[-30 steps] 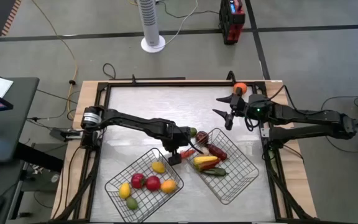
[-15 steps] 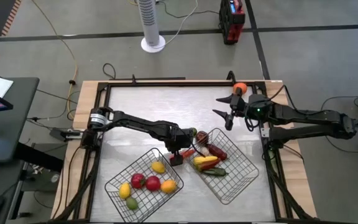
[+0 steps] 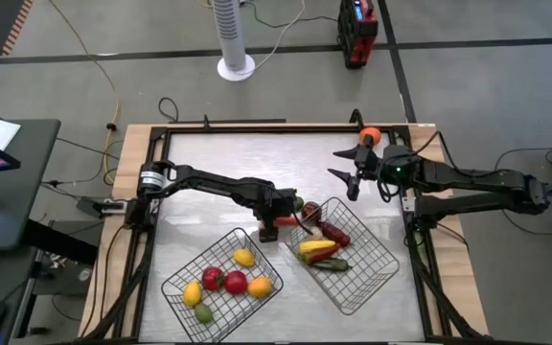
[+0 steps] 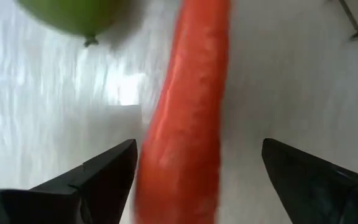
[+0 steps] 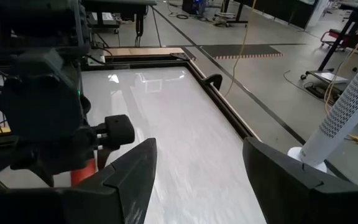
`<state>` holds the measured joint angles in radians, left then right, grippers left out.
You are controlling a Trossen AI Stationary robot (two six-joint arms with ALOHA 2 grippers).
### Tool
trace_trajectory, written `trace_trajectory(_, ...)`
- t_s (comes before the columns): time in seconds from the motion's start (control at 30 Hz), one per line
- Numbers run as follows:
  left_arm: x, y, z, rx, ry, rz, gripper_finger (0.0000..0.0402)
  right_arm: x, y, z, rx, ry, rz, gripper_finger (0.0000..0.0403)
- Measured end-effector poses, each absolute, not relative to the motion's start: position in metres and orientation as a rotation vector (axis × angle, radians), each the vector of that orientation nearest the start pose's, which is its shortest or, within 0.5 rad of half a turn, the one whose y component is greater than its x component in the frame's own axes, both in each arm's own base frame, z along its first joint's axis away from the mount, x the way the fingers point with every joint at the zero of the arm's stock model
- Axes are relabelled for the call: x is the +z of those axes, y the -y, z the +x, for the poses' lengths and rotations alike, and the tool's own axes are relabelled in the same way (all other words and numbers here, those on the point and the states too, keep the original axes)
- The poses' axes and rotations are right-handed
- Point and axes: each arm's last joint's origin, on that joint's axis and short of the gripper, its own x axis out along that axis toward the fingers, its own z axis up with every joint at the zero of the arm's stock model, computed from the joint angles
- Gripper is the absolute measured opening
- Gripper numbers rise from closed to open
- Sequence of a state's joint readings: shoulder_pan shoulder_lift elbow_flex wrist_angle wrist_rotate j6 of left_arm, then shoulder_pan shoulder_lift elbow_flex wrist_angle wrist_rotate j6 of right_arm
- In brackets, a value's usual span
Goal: Sort produce into baskets
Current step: Put the carrot into the gold basket
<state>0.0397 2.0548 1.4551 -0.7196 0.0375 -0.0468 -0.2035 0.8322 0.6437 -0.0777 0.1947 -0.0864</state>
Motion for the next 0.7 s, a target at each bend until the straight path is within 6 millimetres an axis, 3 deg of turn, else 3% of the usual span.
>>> trace_trajectory(0.17,0.155,-0.019,0.403,0.013,-1.317,-0.047,0.0295,0.286,0.043,0.182,-0.383,-0.286,-0.084,0.0268)
trace_trajectory(0.5,0.155,-0.022,0.402,0.028,-1.327,0.043,0.0156,0.286,0.043,0.182,-0.381,-0.292,-0.083,0.0268)
trace_trajectory(0.7,0.17,-0.026,0.392,0.06,-1.425,0.109,0.0149,0.286,0.043,0.182,-0.381,-0.291,-0.083,0.0268)
